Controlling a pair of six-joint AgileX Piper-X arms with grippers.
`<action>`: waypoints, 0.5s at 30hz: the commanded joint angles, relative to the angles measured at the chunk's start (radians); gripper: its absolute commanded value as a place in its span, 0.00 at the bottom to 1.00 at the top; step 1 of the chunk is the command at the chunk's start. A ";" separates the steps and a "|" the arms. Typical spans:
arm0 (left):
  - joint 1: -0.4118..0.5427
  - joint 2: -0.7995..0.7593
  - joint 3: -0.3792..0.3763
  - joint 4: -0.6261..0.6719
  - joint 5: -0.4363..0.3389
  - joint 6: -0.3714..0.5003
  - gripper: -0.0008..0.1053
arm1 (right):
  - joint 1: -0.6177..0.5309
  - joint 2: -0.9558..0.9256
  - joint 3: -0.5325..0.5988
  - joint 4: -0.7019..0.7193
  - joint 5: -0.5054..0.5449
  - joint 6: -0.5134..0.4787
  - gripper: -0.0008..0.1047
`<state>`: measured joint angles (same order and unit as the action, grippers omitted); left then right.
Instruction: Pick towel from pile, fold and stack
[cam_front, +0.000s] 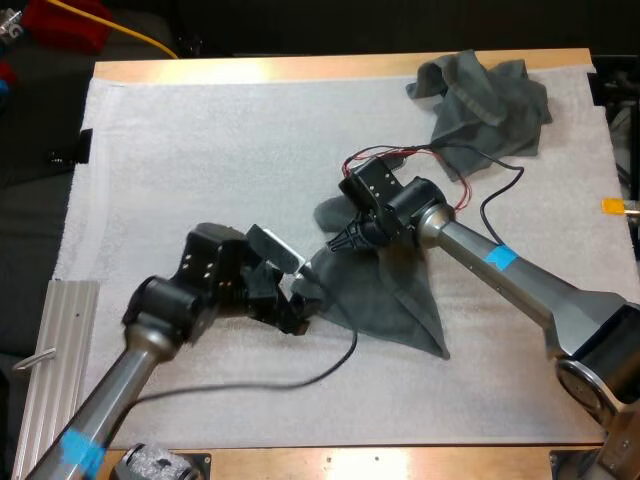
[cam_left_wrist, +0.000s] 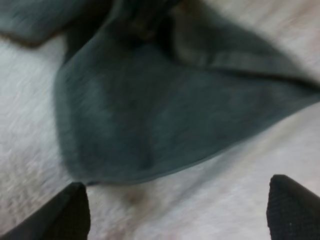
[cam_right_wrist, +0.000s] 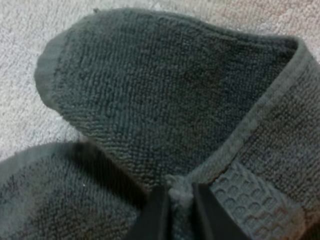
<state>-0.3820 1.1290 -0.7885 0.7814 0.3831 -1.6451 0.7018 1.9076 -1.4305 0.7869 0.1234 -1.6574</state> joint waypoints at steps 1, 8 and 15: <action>-0.002 0.028 0.001 -0.005 -0.040 -0.014 0.67 | -0.004 -0.009 -0.003 0.010 -0.007 -0.005 0.01; -0.002 0.191 0.001 -0.055 -0.057 -0.105 0.67 | -0.004 -0.009 -0.003 0.011 -0.007 -0.005 0.01; -0.002 0.298 0.001 -0.119 -0.098 -0.211 0.67 | -0.004 -0.009 -0.003 0.011 -0.007 -0.005 0.01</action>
<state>-0.3820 1.4319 -0.7861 0.6713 0.3011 -1.8436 0.7018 1.9076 -1.4305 0.7890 0.1234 -1.6574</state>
